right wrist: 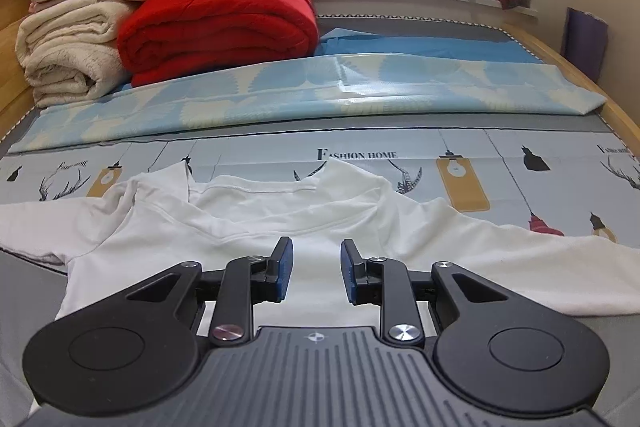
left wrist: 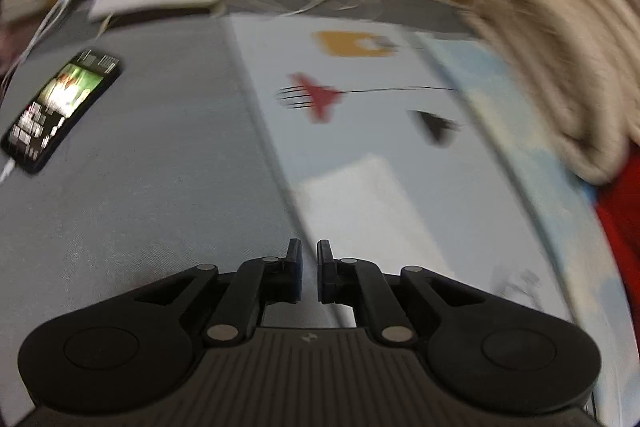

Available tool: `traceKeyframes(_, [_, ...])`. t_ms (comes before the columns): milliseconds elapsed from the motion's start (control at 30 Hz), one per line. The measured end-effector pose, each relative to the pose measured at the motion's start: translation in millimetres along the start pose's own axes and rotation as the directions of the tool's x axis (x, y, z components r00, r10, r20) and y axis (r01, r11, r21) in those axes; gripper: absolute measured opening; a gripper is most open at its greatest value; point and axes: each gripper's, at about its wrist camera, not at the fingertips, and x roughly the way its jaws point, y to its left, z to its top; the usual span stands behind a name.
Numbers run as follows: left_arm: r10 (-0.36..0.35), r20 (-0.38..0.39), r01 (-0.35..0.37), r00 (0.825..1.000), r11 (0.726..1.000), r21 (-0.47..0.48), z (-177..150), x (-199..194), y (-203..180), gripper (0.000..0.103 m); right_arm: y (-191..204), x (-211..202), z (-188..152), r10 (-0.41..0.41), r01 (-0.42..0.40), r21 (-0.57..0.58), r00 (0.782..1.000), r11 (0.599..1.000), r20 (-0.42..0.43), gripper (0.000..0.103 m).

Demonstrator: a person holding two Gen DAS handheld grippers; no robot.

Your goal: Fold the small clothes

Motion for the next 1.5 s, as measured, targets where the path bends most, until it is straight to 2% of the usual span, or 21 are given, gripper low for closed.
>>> traceKeyframes(67, [-0.087,0.016,0.085,0.996,0.992,0.088,-15,-37,-19,0.006,-3,-7,-2,-0.013,0.013,0.021,1.0,1.0,0.011,0.028])
traceKeyframes(133, [-0.19,0.002,0.186,0.982,0.963,0.196,-38,-71,-39,0.006,-8,-16,-5,-0.025,0.024,0.034,0.999,0.999,0.024,0.028])
traceKeyframes(200, [-0.288,-0.043,0.286,0.957,0.906,0.313,-75,-108,-50,0.007,-15,-29,-11,-0.041,0.039,0.043,0.999,0.998,0.035,0.028])
traceKeyframes(267, [-0.36,-0.13,0.381,0.924,0.835,0.396,-117,-139,-50,0.007,-24,-45,-21,-0.049,0.046,0.062,0.998,0.997,0.044,0.028])
traceKeyframes(367, [-0.398,-0.283,0.487,0.873,0.738,0.467,-180,-170,-41,0.007,-41,-74,-41,-0.05,0.046,0.097,0.998,0.994,0.039,0.027])
traceKeyframes(500, [-0.342,-0.457,0.566,0.821,0.592,0.574,-260,-187,-23,0.007,-65,-106,-81,-0.032,0.03,0.126,0.999,0.992,0.01,0.027])
traceKeyframes(533, [-0.307,-0.503,0.583,0.808,0.543,0.604,-278,-186,-17,0.008,-71,-110,-92,-0.022,0.023,0.138,1.0,0.99,-0.012,0.027])
traceKeyframes(600, [-0.211,-0.563,0.588,0.799,0.467,0.66,-307,-180,-8,0.009,-81,-111,-119,0.027,-0.009,0.165,0.994,0.986,-0.105,0.027])
traceKeyframes(633, [-0.156,-0.582,0.582,0.798,0.447,0.679,-318,-174,-2,0.009,-84,-108,-133,0.045,-0.018,0.169,0.986,0.985,-0.16,0.027])
traceKeyframes(733, [-0.061,-0.603,0.567,0.795,0.429,0.703,-332,-160,7,0.009,-86,-100,-169,0.026,0.009,0.109,0.95,0.994,-0.312,0.027])
traceKeyframes(800, [-0.023,-0.631,0.578,0.776,0.428,0.695,-338,-153,9,0.011,-85,-98,-181,-0.002,0.023,0.052,0.929,0.998,-0.371,0.027])
traceKeyframes(867, [0.013,-0.649,0.58,0.76,0.435,0.688,-341,-147,10,0.016,-87,-96,-188,0.002,0.022,0.052,0.907,0.998,-0.421,0.027])
traceKeyframes(900, [0.025,-0.653,0.584,0.757,0.422,0.693,-344,-150,7,0.016,-87,-95,-191,0.007,0.022,0.06,0.898,0.998,-0.439,0.027])
traceKeyframes(967, [0.032,-0.649,0.597,0.76,0.363,0.716,-348,-156,7,0.018,-86,-96,-195,0.017,0.015,0.066,0.886,0.998,-0.464,0.027])
traceKeyframes(1033, [0.03,-0.641,0.605,0.767,0.299,0.738,-353,-164,9,0.035,-84,-98,-197,0.027,0.001,0.06,0.883,0.998,-0.469,0.027])
traceKeyframes(1067, [0.027,-0.636,0.608,0.771,0.266,0.748,-357,-170,12,0.036,-83,-100,-198,0.031,-0.006,0.056,0.882,0.998,-0.471,0.027])
traceKeyframes(1167, [0.058,-0.65,0.627,0.758,0.212,0.75,-367,-169,13,0.036,-86,-102,-200,0.037,-0.016,0.049,0.877,0.999,-0.48,0.027])
traceKeyframes(1200, [0.073,-0.646,0.624,0.76,0.196,0.756,-369,-166,15,0.036,-87,-102,-201,0.032,-0.012,0.044,0.872,0.999,-0.489,0.027])
traceKeyframes(1300, [0.103,-0.59,0.578,0.801,0.131,0.806,-375,-160,25,0.035,-89,-95,-204,0.02,-0.009,0.024,0.851,1.0,-0.526,0.027])
traceKeyframes(1500, [0.084,-0.583,0.578,0.808,0.081,0.812,-372,-167,27,0.034,-82,-92,-207,0.003,-0.022,-0.028,0.831,0.999,-0.556,0.027])
